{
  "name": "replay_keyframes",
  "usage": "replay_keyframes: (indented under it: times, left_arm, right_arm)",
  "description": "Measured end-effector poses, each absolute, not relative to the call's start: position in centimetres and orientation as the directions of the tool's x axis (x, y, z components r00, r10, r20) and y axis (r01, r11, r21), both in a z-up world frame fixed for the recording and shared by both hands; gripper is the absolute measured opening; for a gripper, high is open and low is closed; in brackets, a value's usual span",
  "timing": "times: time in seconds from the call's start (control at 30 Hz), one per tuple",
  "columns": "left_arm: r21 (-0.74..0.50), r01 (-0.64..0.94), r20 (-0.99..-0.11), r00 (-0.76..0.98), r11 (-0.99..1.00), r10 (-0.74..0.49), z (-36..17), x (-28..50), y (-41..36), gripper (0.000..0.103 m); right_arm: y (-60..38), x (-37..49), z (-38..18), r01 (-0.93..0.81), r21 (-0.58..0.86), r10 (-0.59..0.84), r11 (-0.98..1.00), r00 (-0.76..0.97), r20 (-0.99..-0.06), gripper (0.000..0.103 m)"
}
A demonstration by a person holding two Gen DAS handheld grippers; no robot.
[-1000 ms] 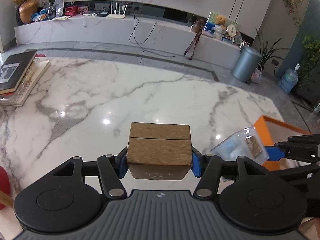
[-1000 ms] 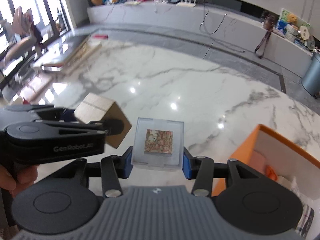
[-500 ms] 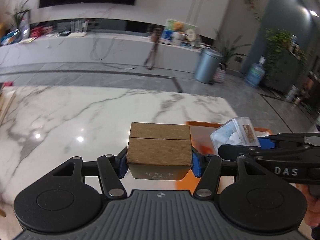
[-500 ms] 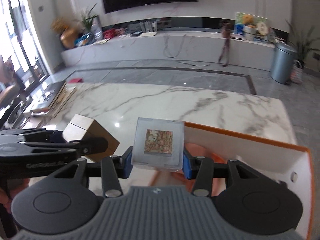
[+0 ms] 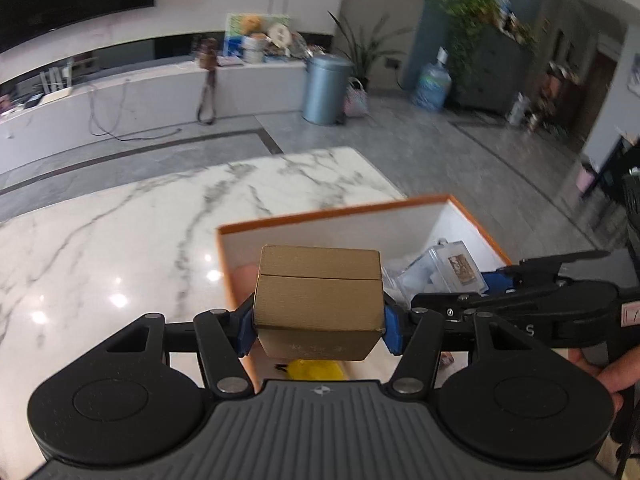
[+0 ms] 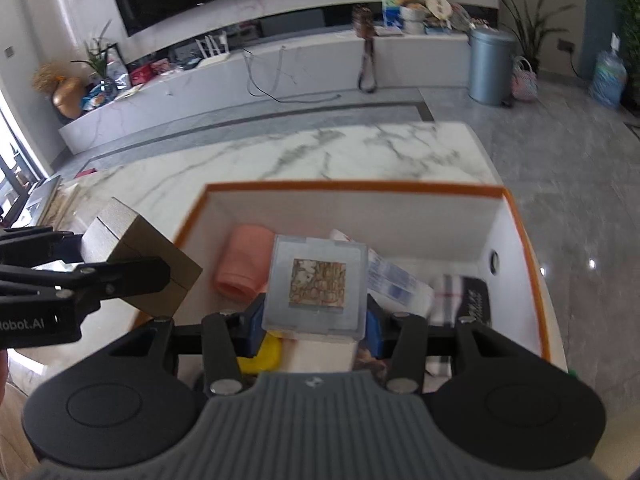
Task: Organize rigid objects
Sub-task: 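Carry the cardboard box with the left tool while the right carries the clear cube to the box, then lower the cardboard box into the box and open the left gripper while the right releases the cube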
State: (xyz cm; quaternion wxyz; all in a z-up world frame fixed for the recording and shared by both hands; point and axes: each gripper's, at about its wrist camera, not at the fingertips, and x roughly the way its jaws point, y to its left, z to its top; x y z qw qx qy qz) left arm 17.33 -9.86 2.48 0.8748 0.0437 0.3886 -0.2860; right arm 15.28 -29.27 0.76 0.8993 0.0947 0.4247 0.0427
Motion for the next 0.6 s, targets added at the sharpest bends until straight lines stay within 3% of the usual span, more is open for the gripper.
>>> replay_keyframes:
  times: [0.6]
  left_arm:
    - [0.109,0.745,-0.871,0.391,0.658,-0.299,-3.7,17.1,-14.3,0.067]
  right_arm:
    - [-29.7,16.1,-4.2,0.004,0.33,0.274,0.944,0.549,-0.79,0.048]
